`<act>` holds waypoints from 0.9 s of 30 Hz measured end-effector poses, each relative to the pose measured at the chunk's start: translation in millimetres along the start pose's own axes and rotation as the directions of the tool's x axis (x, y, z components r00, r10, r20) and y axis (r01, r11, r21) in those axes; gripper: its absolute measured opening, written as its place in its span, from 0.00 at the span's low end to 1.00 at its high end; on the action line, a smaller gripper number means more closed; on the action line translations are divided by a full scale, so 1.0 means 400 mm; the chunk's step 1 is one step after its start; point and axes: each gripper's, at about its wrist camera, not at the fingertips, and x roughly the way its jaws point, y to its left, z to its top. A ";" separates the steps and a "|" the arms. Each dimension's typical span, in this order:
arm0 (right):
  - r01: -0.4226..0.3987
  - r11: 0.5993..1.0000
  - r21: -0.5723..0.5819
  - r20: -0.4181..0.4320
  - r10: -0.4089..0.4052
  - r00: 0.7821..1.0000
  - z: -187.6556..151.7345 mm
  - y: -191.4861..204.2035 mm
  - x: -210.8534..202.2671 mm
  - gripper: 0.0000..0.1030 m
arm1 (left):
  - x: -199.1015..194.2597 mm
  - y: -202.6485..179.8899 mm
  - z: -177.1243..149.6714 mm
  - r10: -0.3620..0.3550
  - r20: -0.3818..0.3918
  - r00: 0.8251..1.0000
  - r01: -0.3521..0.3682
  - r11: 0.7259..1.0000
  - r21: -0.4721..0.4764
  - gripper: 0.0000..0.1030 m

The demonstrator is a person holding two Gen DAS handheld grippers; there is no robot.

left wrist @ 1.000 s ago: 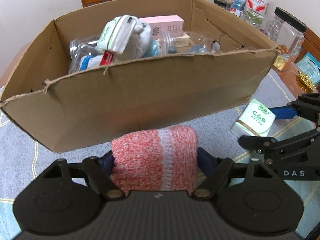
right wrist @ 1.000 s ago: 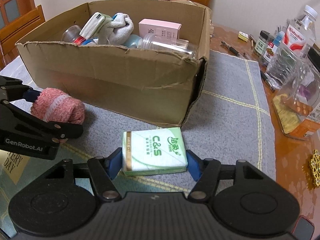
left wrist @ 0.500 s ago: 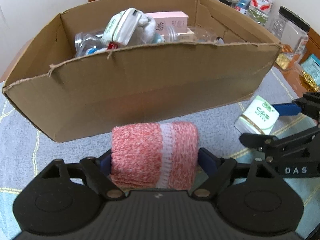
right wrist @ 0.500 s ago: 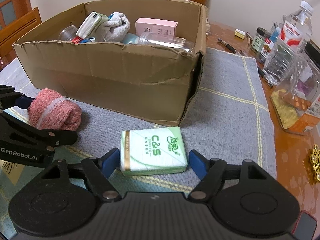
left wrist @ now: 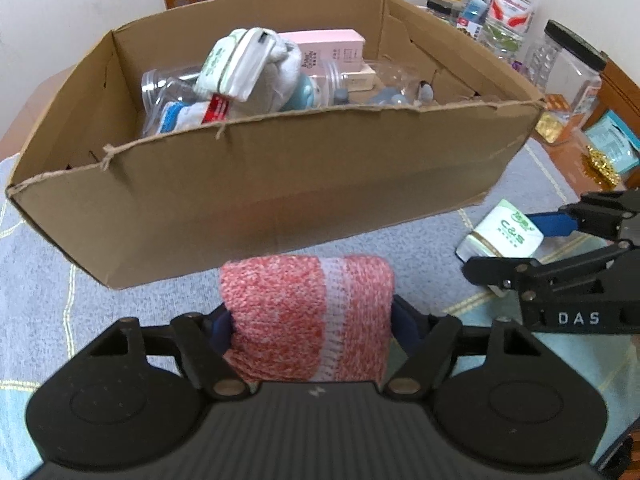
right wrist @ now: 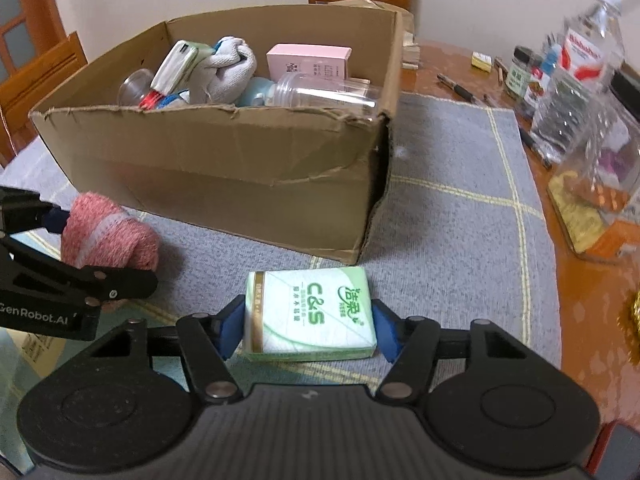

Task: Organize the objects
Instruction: 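Carry the pink sock into the box with the left tool while the right tool drops the C&S box there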

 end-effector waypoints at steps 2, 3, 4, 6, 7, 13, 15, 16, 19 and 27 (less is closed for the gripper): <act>-0.015 1.000 0.013 -0.008 0.015 1.000 0.000 -0.005 -0.010 0.67 | -0.011 0.004 0.002 -0.018 -0.012 1.000 0.018 1.000 -0.009 0.73; -0.018 1.000 0.014 -0.011 0.018 1.000 0.000 -0.006 -0.017 0.67 | -0.019 0.007 0.003 -0.027 -0.017 0.999 0.027 1.000 -0.011 0.73; -0.017 1.000 0.010 -0.014 0.018 1.000 0.001 -0.006 -0.026 0.67 | -0.027 0.009 0.005 -0.034 -0.021 0.999 0.034 0.999 -0.010 0.73; -0.020 1.000 0.000 -0.018 0.020 1.000 0.003 -0.005 -0.045 0.67 | -0.049 0.012 0.010 -0.043 -0.026 0.999 0.043 0.999 0.002 0.73; -0.025 1.000 -0.005 -0.020 0.025 0.999 0.004 -0.004 -0.057 0.67 | -0.063 0.014 0.012 -0.049 -0.026 0.998 0.050 0.999 0.010 0.73; -0.046 0.998 -0.043 -0.024 0.045 0.999 0.018 0.017 -0.128 0.67 | -0.144 0.031 0.038 -0.079 -0.028 0.996 0.081 0.995 0.061 0.73; -0.057 0.997 -0.060 -0.022 0.056 0.998 0.030 0.028 -0.150 0.67 | -0.171 0.039 0.052 -0.079 -0.021 0.997 0.080 0.994 0.075 0.73; -0.059 0.996 -0.068 -0.018 0.058 0.998 0.038 0.032 -0.162 0.67 | -0.183 0.045 0.059 -0.081 -0.017 0.997 0.083 0.993 0.079 0.73; -0.063 0.995 -0.083 0.005 0.063 0.998 0.066 0.044 -0.195 0.67 | -0.219 0.064 0.087 -0.083 0.002 0.997 0.082 0.993 0.079 0.74; -0.061 0.994 -0.096 0.123 0.073 0.990 0.170 0.063 -0.260 0.67 | -0.283 0.121 0.185 -0.053 0.110 0.993 0.045 0.996 0.073 0.74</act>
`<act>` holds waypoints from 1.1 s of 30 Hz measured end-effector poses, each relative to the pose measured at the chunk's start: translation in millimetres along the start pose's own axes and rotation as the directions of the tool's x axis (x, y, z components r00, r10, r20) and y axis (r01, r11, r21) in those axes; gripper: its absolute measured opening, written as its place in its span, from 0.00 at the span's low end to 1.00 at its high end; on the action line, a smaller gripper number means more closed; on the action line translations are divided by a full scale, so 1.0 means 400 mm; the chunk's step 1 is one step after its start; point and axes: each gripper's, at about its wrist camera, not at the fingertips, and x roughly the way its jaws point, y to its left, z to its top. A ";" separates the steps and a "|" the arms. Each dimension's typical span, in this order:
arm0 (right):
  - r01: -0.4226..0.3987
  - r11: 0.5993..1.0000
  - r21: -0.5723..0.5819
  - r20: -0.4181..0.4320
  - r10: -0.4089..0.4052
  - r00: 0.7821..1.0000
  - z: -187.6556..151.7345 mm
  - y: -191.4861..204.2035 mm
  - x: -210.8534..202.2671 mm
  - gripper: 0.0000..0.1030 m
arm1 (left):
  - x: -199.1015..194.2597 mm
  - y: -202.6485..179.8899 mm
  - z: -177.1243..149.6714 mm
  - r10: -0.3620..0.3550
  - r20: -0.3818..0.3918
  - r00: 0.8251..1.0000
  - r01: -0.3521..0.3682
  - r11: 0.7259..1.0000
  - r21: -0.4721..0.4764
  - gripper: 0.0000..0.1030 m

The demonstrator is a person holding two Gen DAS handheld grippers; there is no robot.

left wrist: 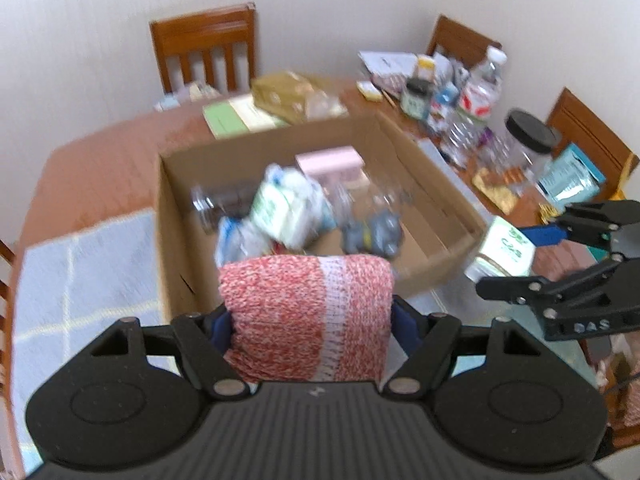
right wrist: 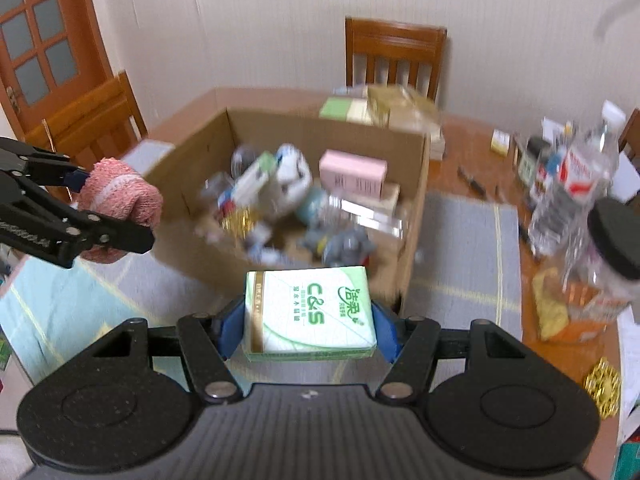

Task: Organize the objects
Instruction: 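Carry the pink sock into the box with the left tool while the right tool drops the C&S box there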

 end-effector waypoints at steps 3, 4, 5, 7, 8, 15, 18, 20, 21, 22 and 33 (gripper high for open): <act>-0.002 1.000 -0.010 0.030 0.002 1.000 0.042 0.006 0.001 0.67 | 0.008 0.026 0.041 0.025 0.027 0.999 -0.025 1.000 -0.012 0.74; -0.003 1.000 -0.012 0.038 0.004 0.999 0.055 0.008 0.003 0.67 | 0.012 0.034 0.055 0.032 0.031 0.999 -0.032 0.999 -0.016 0.74; -0.005 1.000 -0.015 0.045 0.005 0.999 0.069 0.010 0.006 0.67 | 0.015 0.041 0.068 0.035 0.037 0.999 -0.034 0.999 -0.015 0.74; -0.007 1.000 -0.012 0.055 0.008 0.998 0.091 0.014 0.015 0.67 | 0.025 0.052 0.094 0.048 0.042 0.998 -0.047 0.999 -0.011 0.74; -0.011 1.000 -0.012 0.060 0.012 0.998 0.102 0.016 0.020 0.67 | 0.030 0.057 0.105 0.054 0.045 0.997 -0.054 0.999 -0.005 0.74; 0.013 1.000 -0.017 0.066 -0.012 0.998 0.160 0.044 0.073 0.94 | 0.097 0.091 0.169 0.067 0.038 0.997 -0.067 0.998 -0.009 0.74; 0.022 1.000 0.019 0.053 -0.023 0.998 0.169 0.044 0.087 1.00 | 0.125 0.102 0.183 0.072 0.033 0.997 -0.072 0.997 -0.011 0.74; 0.018 0.999 0.046 0.031 -0.020 0.999 0.169 0.039 0.098 1.00 | 0.141 0.109 0.189 0.072 0.026 0.997 -0.072 0.997 -0.020 0.74; 0.020 0.998 0.056 0.023 -0.021 0.999 0.166 0.036 0.103 1.00 | 0.151 0.113 0.192 0.074 0.020 0.997 -0.074 0.997 -0.027 0.74; 0.023 0.998 0.065 0.014 -0.024 1.000 0.164 0.034 0.107 1.00 | 0.157 0.116 0.195 0.075 0.017 0.997 -0.074 0.997 -0.029 0.74; 0.059 0.994 0.088 -0.028 -0.056 0.998 0.150 0.020 0.126 1.00 | 0.225 0.153 0.223 0.061 -0.016 0.998 -0.063 0.987 -0.145 0.74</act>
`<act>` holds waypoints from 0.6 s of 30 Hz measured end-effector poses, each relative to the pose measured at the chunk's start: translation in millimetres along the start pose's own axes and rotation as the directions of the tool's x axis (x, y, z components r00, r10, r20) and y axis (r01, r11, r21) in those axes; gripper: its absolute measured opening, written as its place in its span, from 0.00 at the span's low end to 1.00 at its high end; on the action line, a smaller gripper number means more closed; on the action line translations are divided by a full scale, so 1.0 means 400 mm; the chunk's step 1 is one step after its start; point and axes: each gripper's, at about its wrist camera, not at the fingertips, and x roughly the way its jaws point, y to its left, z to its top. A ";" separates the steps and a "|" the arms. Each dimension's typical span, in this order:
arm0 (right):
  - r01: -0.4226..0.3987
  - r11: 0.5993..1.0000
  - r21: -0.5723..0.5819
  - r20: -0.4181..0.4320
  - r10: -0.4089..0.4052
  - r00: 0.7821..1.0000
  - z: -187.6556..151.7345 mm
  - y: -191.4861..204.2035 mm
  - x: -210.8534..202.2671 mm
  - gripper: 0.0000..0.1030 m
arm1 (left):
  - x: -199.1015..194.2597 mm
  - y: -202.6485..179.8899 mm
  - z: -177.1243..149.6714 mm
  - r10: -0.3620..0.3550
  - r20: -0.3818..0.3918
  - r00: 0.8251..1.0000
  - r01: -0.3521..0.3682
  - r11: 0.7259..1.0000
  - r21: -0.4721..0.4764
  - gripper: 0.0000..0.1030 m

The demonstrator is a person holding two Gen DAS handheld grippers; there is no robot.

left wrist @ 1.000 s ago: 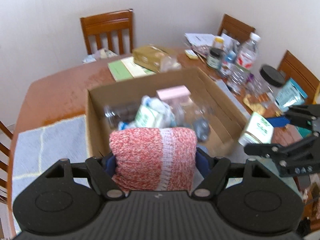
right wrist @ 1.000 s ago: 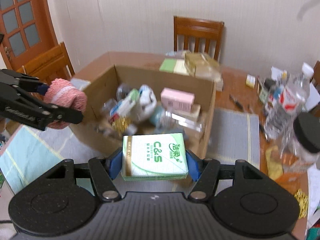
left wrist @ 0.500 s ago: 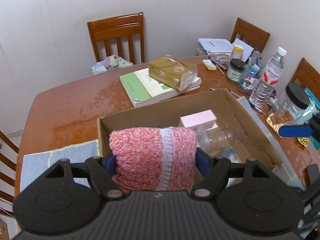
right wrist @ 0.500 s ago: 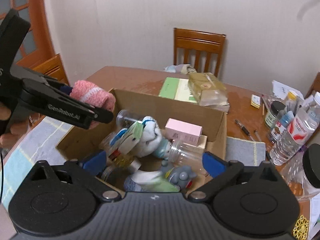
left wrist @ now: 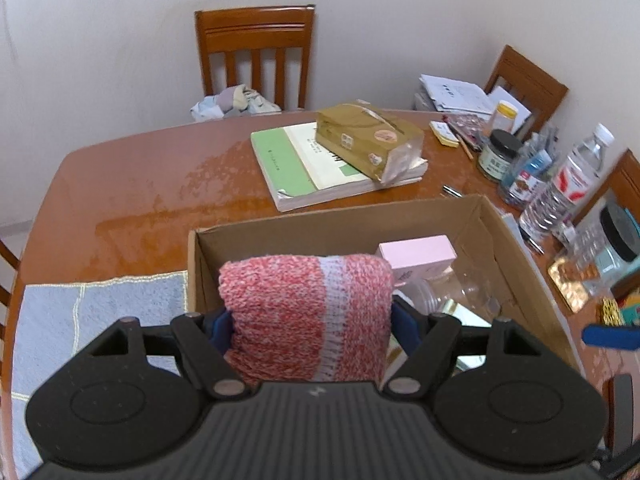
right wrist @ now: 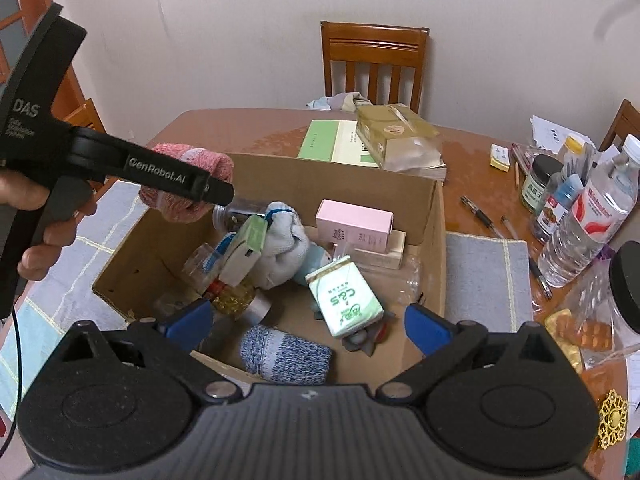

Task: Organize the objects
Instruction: 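Carry the pink sock into the box with the left tool while the right tool drops the C&S box there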

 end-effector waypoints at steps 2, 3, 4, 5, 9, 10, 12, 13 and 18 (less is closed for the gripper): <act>0.000 1.000 0.005 0.002 0.000 1.000 0.000 -0.003 -0.001 1.00 | 0.012 0.008 0.003 0.010 -0.008 1.000 -0.011 0.999 -0.039 0.74; -0.002 1.000 0.007 0.004 0.002 1.000 0.000 -0.003 0.000 1.00 | 0.020 0.013 0.005 0.012 -0.015 1.000 -0.013 0.998 -0.065 0.74; -0.001 1.000 0.008 0.003 0.001 1.000 -0.001 -0.003 0.001 1.00 | 0.028 0.018 0.006 0.013 -0.023 1.000 -0.015 0.996 -0.091 0.75; 0.000 1.000 0.007 0.002 0.000 1.000 -0.001 -0.003 0.002 1.00 | 0.033 0.021 0.006 0.014 -0.031 0.999 -0.018 0.993 -0.113 0.79; 0.006 1.000 0.001 -0.004 -0.006 1.000 -0.002 -0.002 0.004 1.00 | 0.042 0.037 0.007 0.013 -0.040 0.999 -0.020 0.983 -0.181 0.88; 0.006 1.000 -0.001 -0.005 -0.006 1.000 -0.002 -0.003 0.004 1.00 | 0.039 0.038 0.009 0.023 -0.038 0.999 -0.030 0.982 -0.185 0.89; 0.005 1.000 0.000 -0.007 -0.005 1.000 -0.002 -0.005 0.004 1.00 | 0.032 0.037 0.014 0.027 -0.031 0.999 -0.032 0.984 -0.176 0.89; 0.005 1.000 0.001 -0.006 -0.005 1.000 -0.002 -0.006 0.003 1.00 | 0.027 0.036 0.016 0.029 -0.026 0.999 -0.033 0.985 -0.171 0.89; 0.013 1.000 0.009 0.005 -0.013 1.000 0.005 -0.010 -0.015 1.00 | -0.023 0.025 0.016 0.057 0.019 0.998 -0.054 0.991 -0.122 0.90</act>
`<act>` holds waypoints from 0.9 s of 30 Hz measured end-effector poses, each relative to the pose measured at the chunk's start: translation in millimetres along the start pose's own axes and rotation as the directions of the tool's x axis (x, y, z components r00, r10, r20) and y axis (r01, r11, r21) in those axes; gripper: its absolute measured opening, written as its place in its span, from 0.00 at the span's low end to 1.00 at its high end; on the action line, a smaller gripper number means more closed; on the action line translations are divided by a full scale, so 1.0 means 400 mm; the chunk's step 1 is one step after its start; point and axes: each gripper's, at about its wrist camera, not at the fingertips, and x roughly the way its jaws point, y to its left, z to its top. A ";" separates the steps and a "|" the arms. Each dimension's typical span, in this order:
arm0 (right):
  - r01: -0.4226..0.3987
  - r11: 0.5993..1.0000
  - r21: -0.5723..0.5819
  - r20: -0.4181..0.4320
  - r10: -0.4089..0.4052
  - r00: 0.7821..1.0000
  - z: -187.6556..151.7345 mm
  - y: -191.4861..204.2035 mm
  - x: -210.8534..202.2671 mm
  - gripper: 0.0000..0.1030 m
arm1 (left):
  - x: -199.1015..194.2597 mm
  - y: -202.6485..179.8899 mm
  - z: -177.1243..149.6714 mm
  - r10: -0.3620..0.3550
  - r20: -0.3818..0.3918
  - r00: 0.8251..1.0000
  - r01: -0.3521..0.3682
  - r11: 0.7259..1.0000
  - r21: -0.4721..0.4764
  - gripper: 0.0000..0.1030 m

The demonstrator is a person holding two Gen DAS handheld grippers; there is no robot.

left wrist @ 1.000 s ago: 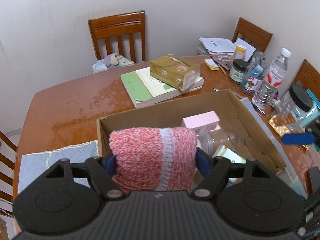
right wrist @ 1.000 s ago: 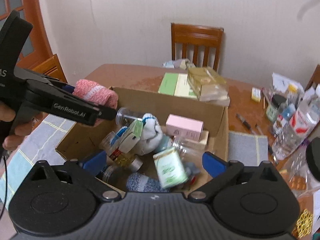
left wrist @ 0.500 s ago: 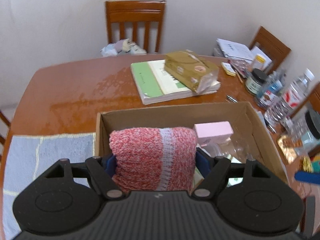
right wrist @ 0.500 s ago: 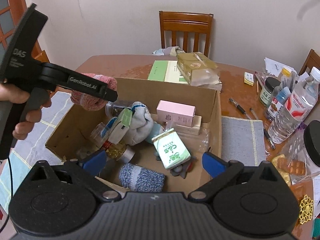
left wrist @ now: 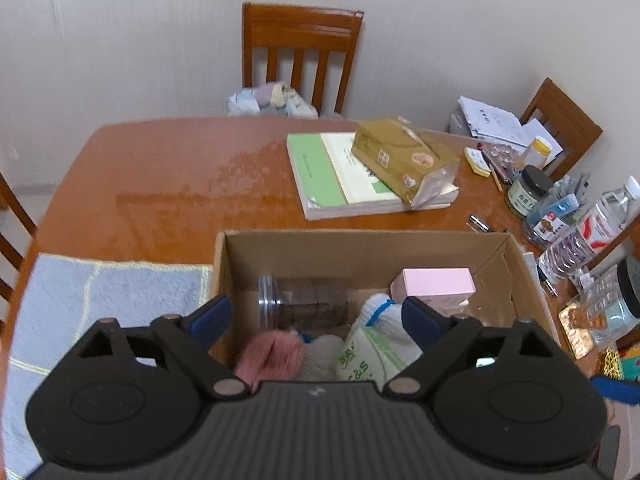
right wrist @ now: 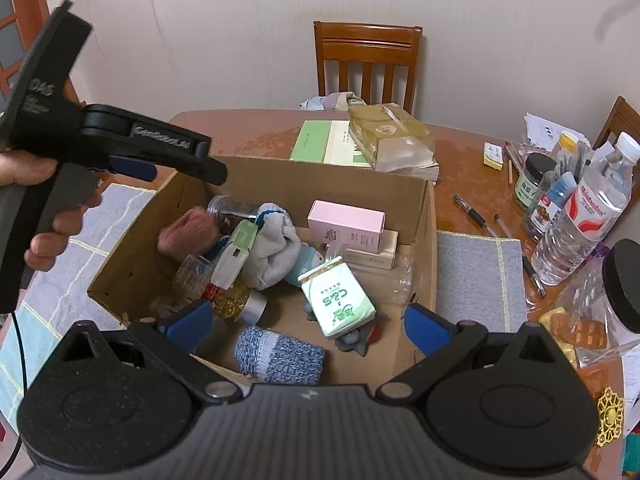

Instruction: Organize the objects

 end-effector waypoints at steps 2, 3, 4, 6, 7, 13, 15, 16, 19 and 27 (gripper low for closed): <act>0.007 1.000 0.001 0.012 -0.007 1.000 0.004 -0.002 -0.012 1.00 | -0.029 -0.006 -0.004 0.013 0.029 0.999 -0.014 0.999 0.031 0.92; 0.011 1.000 0.002 0.019 -0.011 1.000 0.006 -0.003 -0.018 1.00 | -0.045 -0.009 -0.008 0.023 0.046 0.999 -0.025 0.998 0.052 0.93; 0.016 1.000 0.004 0.025 -0.016 1.000 0.007 -0.005 -0.023 1.00 | -0.061 -0.012 -0.014 0.031 0.068 0.997 -0.036 0.997 0.072 0.94; 0.026 1.000 0.014 0.032 -0.026 0.999 0.005 -0.011 -0.033 1.00 | -0.094 -0.019 -0.031 0.045 0.112 0.993 -0.058 0.992 0.108 0.96; 0.030 0.999 0.024 0.032 -0.030 0.999 0.003 -0.015 -0.036 1.00 | -0.109 -0.022 -0.041 0.052 0.132 0.990 -0.068 0.990 0.121 0.97; 0.089 0.990 0.113 -0.012 -0.088 0.996 -0.015 -0.034 -0.036 1.00 | -0.177 -0.053 -0.129 0.092 0.217 0.972 -0.132 0.975 0.178 0.99; 0.112 0.984 0.136 -0.031 -0.109 0.994 -0.024 -0.036 -0.032 1.00 | -0.189 -0.064 -0.158 0.103 0.215 0.971 -0.143 0.973 0.183 0.99; 0.128 0.982 0.142 -0.038 -0.124 0.992 -0.029 -0.035 -0.031 1.00 | -0.194 -0.069 -0.173 0.105 0.210 0.972 -0.145 0.973 0.182 0.99; 0.167 0.975 0.147 -0.058 -0.160 0.985 -0.048 -0.028 -0.028 1.00 | -0.202 -0.078 -0.221 0.117 0.192 0.974 -0.151 0.973 0.172 0.99; 0.225 0.951 0.214 -0.112 -0.205 0.972 -0.121 -0.005 -0.023 1.00 | -0.210 -0.082 -0.315 0.145 0.068 0.987 -0.150 0.985 0.086 0.99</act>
